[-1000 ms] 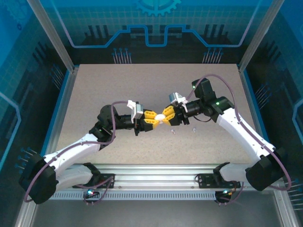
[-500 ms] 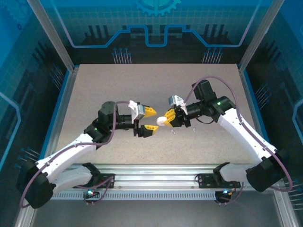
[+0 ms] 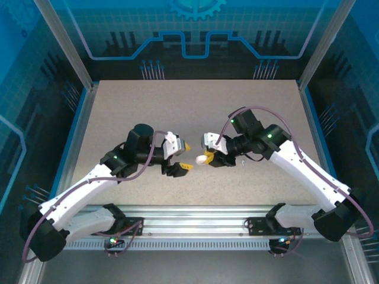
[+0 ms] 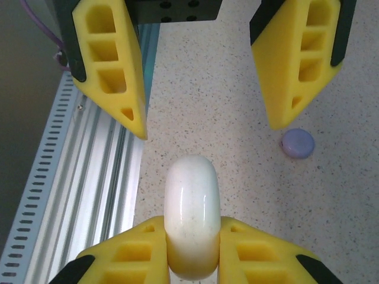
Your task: Insert the wireless bluetooth earbuds into the charging case
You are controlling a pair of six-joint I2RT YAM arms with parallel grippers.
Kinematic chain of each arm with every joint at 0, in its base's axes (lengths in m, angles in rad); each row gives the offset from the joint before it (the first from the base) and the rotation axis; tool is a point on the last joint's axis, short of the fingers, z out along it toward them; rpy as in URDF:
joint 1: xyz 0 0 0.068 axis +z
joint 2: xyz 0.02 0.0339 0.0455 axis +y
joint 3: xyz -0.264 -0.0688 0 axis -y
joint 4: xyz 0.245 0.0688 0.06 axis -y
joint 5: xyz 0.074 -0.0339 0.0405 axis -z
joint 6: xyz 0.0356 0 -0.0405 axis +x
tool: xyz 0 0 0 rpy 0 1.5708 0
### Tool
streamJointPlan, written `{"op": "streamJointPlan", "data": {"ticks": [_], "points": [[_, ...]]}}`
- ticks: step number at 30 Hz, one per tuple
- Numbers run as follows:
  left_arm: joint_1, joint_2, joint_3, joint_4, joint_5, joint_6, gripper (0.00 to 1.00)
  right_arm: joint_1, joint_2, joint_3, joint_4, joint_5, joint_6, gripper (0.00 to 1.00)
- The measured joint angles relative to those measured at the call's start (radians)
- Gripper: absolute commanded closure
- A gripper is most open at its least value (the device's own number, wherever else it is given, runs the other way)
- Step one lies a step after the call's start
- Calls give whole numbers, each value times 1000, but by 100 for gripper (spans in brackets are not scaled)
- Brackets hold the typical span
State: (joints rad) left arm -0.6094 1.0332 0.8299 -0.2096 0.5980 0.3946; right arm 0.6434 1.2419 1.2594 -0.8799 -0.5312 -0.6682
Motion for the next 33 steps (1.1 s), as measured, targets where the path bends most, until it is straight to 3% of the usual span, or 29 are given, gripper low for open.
{"op": "streamJointPlan", "data": {"ticks": [9,22,27,33], "points": [[-2,32,1,-14,2,26,33,31,35,30,-3,53,-21,80],[-11,47,3,28,5,26,40,53,46,35,39,10,-10,79],[-16,47,3,43,20,26,53,58,50,35,47,1,-4,79],[-20,47,3,67,27,23,55,58,54,35,68,0,-2,79]]}}
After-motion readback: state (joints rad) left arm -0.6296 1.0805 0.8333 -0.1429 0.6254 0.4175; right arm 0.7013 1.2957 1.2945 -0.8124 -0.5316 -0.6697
